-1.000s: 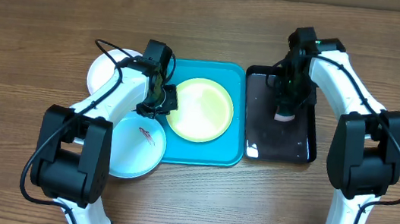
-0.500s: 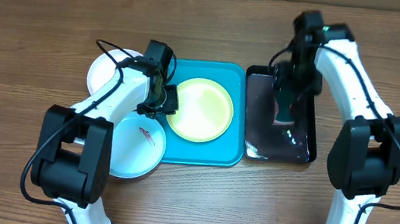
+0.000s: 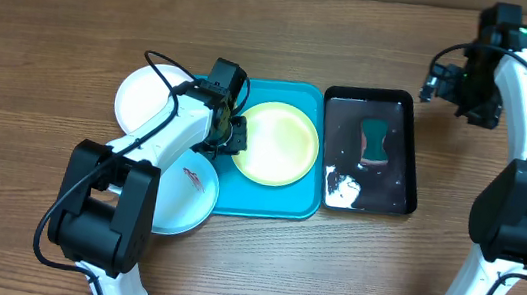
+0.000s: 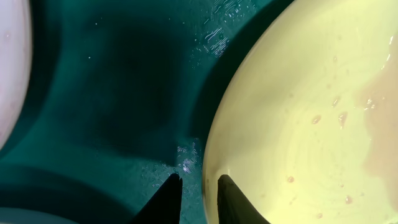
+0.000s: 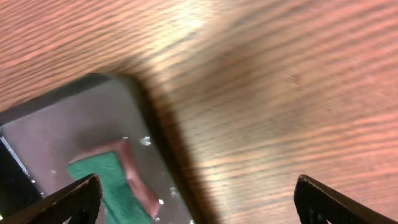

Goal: Clean dirty plates on tray and stack at the side
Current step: 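Lift the yellow plate with the left gripper and carry it rightward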

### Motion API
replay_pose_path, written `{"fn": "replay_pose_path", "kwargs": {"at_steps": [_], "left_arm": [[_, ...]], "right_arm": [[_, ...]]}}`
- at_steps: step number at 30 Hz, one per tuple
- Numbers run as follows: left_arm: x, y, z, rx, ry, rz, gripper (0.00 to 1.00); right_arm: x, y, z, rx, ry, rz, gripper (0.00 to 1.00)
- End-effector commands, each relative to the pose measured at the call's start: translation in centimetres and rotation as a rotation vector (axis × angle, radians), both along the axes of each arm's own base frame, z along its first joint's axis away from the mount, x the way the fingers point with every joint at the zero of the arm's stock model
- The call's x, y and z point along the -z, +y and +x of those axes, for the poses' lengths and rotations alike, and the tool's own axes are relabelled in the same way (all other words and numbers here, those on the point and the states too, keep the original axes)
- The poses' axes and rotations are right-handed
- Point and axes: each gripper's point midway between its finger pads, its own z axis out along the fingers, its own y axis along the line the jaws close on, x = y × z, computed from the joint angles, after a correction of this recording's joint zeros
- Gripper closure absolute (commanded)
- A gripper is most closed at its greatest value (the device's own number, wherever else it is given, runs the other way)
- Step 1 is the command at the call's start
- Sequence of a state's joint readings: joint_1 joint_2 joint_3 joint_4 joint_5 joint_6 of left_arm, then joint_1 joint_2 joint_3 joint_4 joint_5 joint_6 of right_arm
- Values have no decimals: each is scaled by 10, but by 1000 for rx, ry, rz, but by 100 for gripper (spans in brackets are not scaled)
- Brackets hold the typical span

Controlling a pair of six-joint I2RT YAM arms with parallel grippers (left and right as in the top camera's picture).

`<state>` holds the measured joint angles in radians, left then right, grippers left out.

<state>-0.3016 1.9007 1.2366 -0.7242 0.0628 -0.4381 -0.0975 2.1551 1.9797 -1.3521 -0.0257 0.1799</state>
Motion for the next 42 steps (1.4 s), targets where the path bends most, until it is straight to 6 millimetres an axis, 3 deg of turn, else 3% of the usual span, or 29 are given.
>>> {"fn": "replay_pose_path", "kwargs": {"at_steps": [1, 7, 11, 15, 25, 30, 34, 42], "left_arm": [[8, 4, -4, 1, 12, 23, 78], [14, 4, -4, -18, 0, 15, 78], [14, 3, 0, -18, -18, 10, 96], [5, 2, 10, 5, -43, 9, 96], [-56, 18, 50, 11, -113, 11, 96], [-82, 16, 68, 21, -172, -1, 96], [-102, 8, 76, 46, -211, -7, 96], [-134, -28, 85, 146, -306, 19, 96]], "right_arm": [[-16, -4, 3, 13, -44, 2, 0], [-16, -6, 4, 17, -47, -1, 0], [-17, -7, 9, 18, -67, -5, 0], [-18, -7, 14, 18, -86, -7, 0], [-18, -8, 15, 18, -93, -7, 0], [-18, -8, 15, 18, -93, -7, 0], [-18, -8, 15, 18, -93, -7, 0], [-18, -8, 15, 18, -93, -7, 0]]}}
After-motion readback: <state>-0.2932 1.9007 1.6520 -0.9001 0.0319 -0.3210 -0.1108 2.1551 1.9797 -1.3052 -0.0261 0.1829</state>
